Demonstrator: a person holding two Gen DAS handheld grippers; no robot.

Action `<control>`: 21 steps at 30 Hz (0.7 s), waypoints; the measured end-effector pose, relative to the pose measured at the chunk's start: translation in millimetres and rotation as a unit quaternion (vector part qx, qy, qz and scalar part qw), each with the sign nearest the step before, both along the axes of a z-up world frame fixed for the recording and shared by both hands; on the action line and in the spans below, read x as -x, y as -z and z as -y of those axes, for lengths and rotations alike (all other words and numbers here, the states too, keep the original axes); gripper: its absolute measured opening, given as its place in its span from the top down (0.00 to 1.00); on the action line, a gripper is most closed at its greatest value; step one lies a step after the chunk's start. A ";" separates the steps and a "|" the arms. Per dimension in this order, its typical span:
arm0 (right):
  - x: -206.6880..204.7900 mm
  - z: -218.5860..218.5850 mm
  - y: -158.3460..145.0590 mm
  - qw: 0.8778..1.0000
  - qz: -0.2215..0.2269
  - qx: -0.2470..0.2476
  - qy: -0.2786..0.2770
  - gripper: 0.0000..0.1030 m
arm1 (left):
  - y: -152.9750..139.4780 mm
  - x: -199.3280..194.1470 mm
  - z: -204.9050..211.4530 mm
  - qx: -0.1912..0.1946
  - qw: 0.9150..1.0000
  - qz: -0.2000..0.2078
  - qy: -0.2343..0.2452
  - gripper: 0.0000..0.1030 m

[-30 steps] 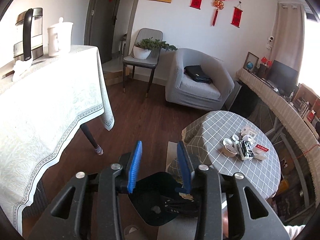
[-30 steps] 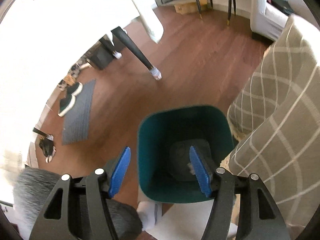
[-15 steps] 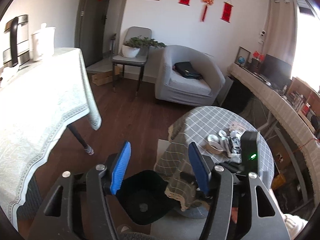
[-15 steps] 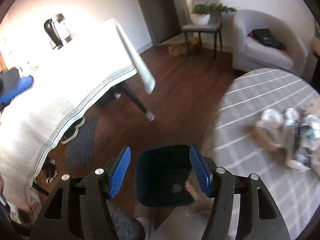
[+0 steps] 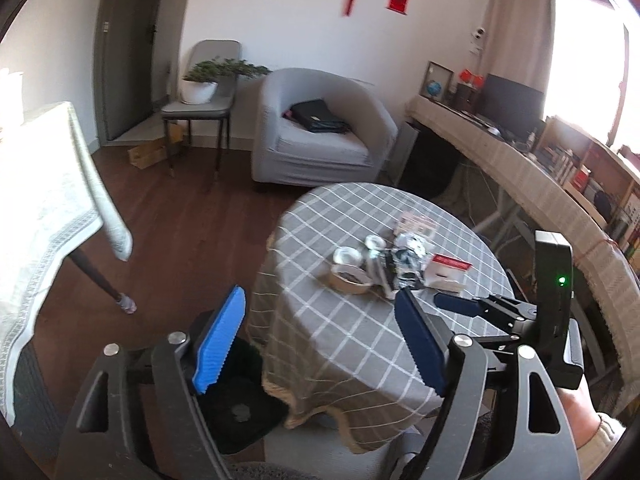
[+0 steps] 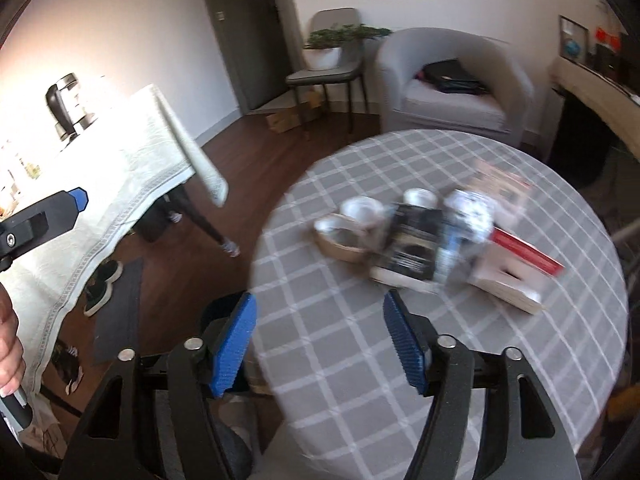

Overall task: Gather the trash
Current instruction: 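Move both tools back over the table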

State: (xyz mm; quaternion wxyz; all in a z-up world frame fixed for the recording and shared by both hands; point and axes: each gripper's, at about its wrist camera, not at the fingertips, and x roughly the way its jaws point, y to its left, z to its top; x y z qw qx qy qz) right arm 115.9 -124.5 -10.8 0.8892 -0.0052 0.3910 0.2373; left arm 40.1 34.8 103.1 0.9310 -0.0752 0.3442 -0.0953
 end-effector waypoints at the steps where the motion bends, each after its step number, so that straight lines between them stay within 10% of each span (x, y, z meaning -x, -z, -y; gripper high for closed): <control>1: -0.6 9.5 1.8 1.000 0.000 0.002 0.007 0.33 | 2.6 -2.6 6.4 0.000 1.000 -0.002 0.004 0.21; 21: -5.3 140.1 26.8 0.994 -0.011 -0.025 0.103 0.22 | 80.0 -88.4 115.3 0.002 0.994 -0.069 0.081 0.12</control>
